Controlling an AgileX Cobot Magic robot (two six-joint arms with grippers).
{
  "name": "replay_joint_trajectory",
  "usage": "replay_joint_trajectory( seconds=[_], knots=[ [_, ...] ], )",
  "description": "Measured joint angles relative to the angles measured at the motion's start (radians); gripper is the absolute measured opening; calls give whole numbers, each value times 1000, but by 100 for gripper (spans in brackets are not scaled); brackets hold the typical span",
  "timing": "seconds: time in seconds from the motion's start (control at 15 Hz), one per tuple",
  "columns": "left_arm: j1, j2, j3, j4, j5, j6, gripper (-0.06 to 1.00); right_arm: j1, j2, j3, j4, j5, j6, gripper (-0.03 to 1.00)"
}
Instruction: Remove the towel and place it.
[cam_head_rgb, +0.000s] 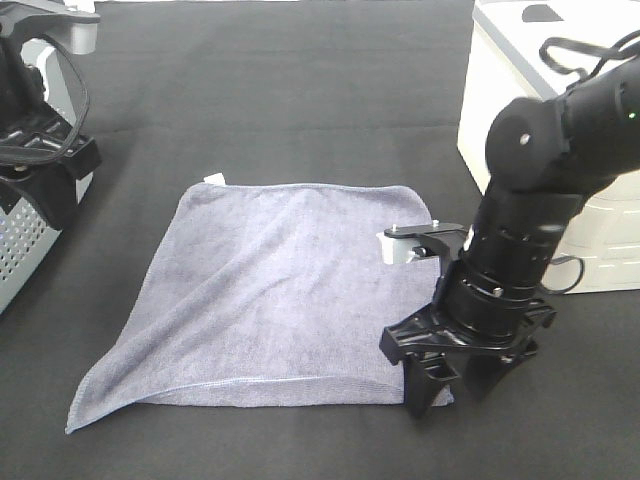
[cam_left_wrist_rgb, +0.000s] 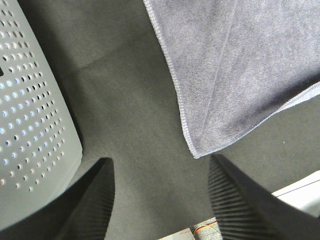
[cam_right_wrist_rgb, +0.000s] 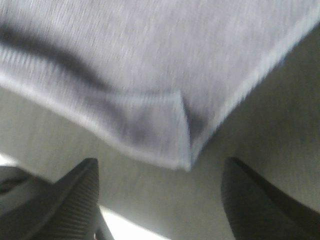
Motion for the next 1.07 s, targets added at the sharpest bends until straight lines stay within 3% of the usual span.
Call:
replay_joint_trajectory(
  seconds=[0.13, 0.33, 0.47, 0.73, 1.07],
  knots=[
    [0, 0, 0, 0, 0, 0, 54, 36, -74, 16, -24, -26, 0, 67],
    [0, 0, 0, -7, 0, -1, 54, 82, -100, 18, -16, -250, 15, 67],
    [0, 0, 0, -9, 0, -1, 54, 83, -37, 18, -33, -304, 15, 67],
    [0, 0, 0, -17, 0, -1, 54, 83, 53, 19, -83, -326, 43, 67],
    [0, 0, 0, -17, 0, 0, 54, 124, 45, 38, -106, -256, 44, 67]
  ],
)
